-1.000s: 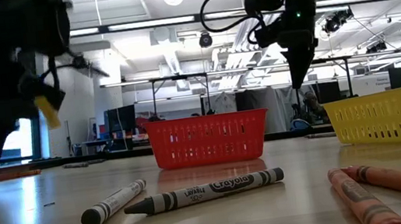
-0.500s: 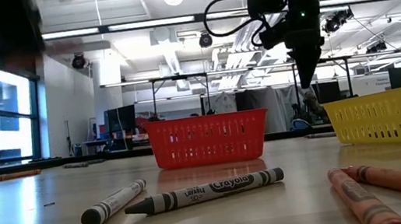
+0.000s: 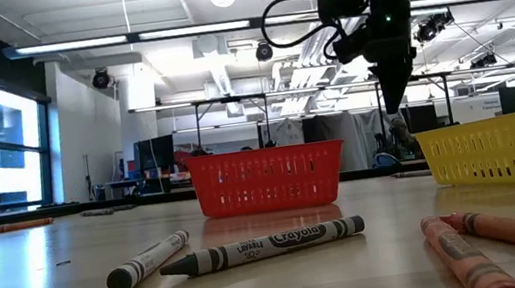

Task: Sort crayons
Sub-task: Put the orange crayon into the orange bin

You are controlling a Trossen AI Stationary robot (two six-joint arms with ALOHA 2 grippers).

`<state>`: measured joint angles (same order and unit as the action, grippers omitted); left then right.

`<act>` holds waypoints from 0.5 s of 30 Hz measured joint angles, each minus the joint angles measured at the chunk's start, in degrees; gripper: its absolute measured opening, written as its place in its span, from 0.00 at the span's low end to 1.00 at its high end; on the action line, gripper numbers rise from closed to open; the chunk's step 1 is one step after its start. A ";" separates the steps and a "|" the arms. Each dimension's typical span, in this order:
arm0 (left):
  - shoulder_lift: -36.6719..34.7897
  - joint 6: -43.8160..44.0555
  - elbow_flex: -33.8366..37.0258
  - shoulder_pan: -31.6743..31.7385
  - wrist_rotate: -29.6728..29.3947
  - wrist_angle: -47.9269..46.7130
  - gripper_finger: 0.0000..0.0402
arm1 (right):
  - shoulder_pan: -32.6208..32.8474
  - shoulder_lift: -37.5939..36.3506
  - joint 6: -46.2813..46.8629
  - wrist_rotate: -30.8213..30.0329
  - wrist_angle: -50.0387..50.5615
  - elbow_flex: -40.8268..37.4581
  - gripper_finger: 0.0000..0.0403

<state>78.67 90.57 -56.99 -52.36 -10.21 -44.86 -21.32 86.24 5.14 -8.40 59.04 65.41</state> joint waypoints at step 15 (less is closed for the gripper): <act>5.88 11.32 0.04 -1.78 8.19 -1.90 0.07 | -0.01 0.00 0.40 -0.01 0.19 0.00 0.24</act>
<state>84.55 101.89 -56.95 -54.14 -2.02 -46.77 -21.33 86.24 5.54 -8.40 59.22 65.41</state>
